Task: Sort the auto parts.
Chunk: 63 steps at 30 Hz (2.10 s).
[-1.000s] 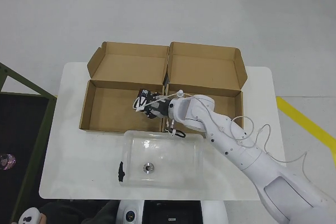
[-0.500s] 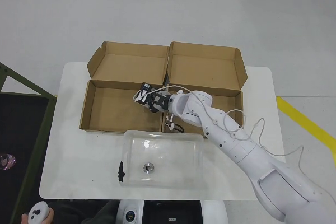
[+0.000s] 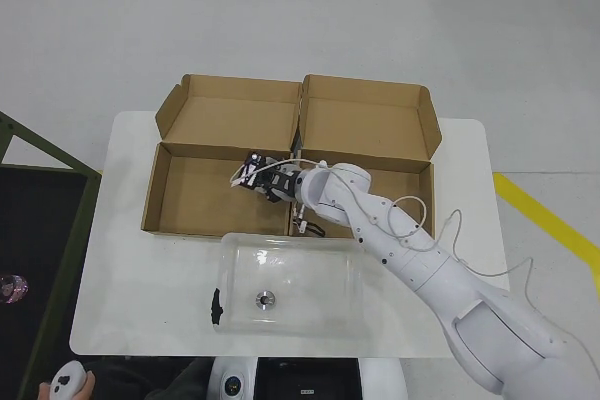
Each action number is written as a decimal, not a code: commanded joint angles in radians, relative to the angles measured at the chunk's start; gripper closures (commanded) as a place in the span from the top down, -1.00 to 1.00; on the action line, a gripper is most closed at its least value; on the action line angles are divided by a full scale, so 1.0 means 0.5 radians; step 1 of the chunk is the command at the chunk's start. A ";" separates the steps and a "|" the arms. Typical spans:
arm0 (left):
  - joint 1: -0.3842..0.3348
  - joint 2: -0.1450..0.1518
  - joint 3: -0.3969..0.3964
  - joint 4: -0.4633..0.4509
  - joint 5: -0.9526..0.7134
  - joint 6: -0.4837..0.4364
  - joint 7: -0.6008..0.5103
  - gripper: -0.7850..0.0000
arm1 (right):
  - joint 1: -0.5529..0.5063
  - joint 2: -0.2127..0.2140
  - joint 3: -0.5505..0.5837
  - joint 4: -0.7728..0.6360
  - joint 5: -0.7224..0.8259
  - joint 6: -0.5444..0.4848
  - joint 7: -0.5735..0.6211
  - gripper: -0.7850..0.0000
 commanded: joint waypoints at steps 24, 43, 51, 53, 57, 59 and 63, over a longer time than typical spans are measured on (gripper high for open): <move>0.000 0.000 0.000 0.000 0.000 0.000 0.000 1.00 | -0.324 0.115 0.305 -0.754 -0.037 -0.371 0.068 1.00; 0.000 0.000 0.000 0.000 0.000 0.000 0.000 1.00 | -0.915 0.286 0.590 -1.481 -0.102 -0.721 0.196 1.00; 0.000 0.000 0.000 0.000 0.000 0.000 0.000 1.00 | -1.088 0.335 0.626 -1.620 -0.168 -0.853 0.178 1.00; 0.000 0.000 0.000 0.000 0.000 0.000 0.000 1.00 | -1.129 0.348 0.635 -1.644 -0.195 -0.886 0.156 1.00; 0.000 0.000 0.000 0.000 0.000 0.000 0.000 1.00 | -1.207 0.373 0.653 -1.676 -0.266 -0.944 0.112 1.00; 0.000 0.000 0.000 0.000 0.000 0.000 0.000 1.00 | -1.238 0.384 0.660 -1.681 -0.297 -0.960 0.090 1.00; 0.000 0.000 0.000 0.000 0.000 0.000 0.000 1.00 | -1.280 0.400 0.658 -1.673 -0.366 -0.970 0.044 1.00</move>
